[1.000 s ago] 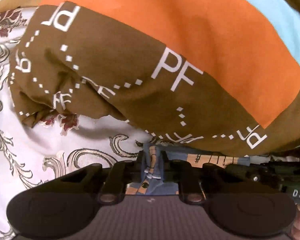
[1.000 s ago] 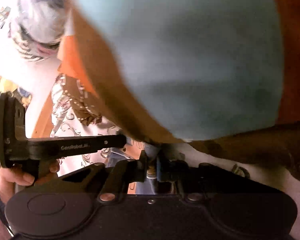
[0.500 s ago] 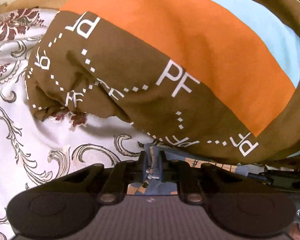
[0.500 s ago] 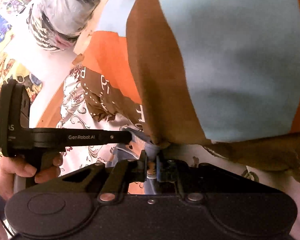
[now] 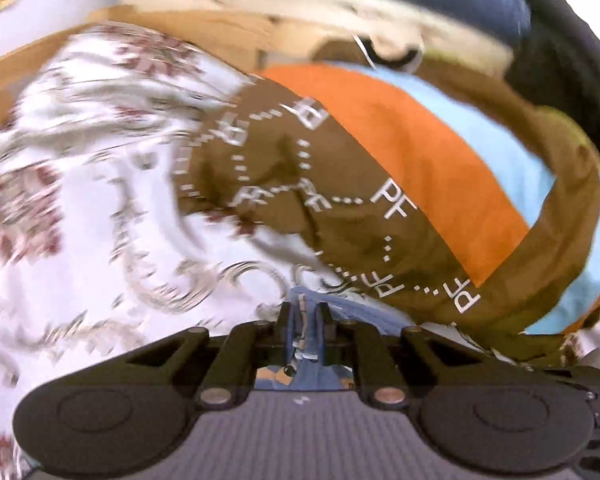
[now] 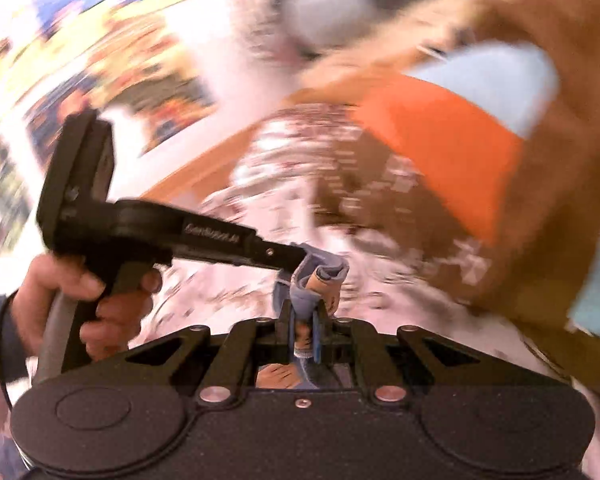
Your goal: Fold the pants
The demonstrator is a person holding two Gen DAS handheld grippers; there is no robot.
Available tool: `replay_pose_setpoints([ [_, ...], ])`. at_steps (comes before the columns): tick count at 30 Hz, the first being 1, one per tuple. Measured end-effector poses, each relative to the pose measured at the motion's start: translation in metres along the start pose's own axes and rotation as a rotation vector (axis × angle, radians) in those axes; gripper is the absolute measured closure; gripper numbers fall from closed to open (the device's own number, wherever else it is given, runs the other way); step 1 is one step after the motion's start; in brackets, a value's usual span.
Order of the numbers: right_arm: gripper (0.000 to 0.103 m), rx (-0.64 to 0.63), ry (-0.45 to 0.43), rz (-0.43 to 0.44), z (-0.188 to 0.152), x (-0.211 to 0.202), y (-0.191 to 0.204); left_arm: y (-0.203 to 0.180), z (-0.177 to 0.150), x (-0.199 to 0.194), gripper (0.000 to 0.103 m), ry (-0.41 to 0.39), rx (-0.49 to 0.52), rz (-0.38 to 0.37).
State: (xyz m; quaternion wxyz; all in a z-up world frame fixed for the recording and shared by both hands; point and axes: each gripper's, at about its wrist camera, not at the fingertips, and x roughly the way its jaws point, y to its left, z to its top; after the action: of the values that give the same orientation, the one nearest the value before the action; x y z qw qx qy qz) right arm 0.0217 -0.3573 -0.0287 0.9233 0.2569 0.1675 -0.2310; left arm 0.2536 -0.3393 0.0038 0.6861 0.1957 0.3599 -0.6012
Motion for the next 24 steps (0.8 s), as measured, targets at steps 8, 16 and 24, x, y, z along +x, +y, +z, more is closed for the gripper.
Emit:
replay_pose_setpoints([
  [8,0.095,-0.443,0.193,0.127,-0.042,-0.003,0.077,0.046,-0.097,-0.073,0.066,-0.127,-0.295,0.024],
  [16,0.090,-0.703,0.402,0.111,-0.092,0.018,0.109,0.081,-0.192,-0.121,0.033,-0.125,-0.670,0.073],
  [24,0.070,-0.815,0.364,0.077,-0.103,0.018,0.111,0.056,-0.181,-0.083,0.028,-0.107,-0.758,-0.035],
])
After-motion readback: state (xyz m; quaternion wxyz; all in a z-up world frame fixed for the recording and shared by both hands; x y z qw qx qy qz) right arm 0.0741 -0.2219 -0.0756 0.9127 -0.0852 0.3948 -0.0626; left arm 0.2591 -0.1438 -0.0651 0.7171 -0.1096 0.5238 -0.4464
